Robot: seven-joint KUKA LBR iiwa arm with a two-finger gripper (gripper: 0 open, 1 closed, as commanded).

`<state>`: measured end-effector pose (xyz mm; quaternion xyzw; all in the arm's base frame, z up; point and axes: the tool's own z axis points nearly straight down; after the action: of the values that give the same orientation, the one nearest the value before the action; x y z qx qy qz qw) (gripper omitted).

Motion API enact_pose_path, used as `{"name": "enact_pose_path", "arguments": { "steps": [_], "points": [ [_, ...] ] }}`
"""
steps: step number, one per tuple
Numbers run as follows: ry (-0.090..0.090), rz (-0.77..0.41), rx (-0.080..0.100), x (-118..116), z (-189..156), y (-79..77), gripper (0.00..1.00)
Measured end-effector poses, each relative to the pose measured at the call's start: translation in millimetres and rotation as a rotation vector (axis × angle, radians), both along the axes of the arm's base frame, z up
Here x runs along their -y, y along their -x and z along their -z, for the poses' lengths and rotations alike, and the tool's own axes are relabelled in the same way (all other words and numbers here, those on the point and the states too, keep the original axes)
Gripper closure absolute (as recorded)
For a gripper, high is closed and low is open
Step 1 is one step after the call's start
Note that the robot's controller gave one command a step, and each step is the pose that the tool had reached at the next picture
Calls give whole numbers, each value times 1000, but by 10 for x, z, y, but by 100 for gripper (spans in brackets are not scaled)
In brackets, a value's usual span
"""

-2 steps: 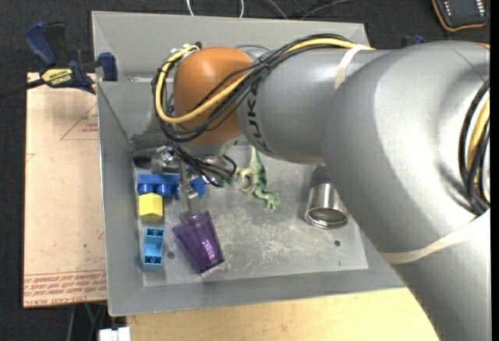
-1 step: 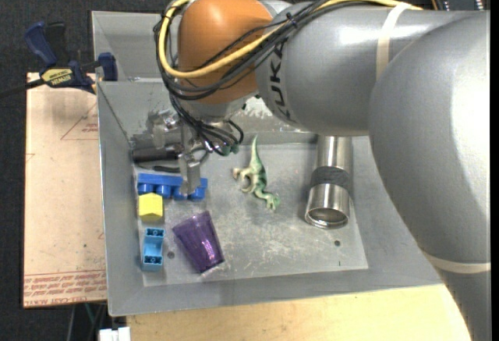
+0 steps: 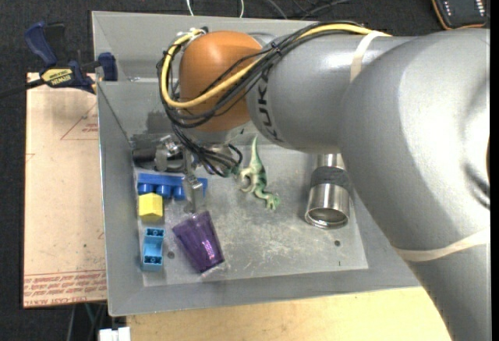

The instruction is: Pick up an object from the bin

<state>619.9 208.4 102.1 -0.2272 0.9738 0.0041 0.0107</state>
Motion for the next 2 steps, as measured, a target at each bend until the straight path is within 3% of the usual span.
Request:
{"name": "enact_pose_path", "arguments": {
  "steps": [1, 2],
  "points": [
    [3, 8, -12, 23, 75, 11, 0],
    [4, -237, -4, 53, -283, 274, 0]
  ]
}}
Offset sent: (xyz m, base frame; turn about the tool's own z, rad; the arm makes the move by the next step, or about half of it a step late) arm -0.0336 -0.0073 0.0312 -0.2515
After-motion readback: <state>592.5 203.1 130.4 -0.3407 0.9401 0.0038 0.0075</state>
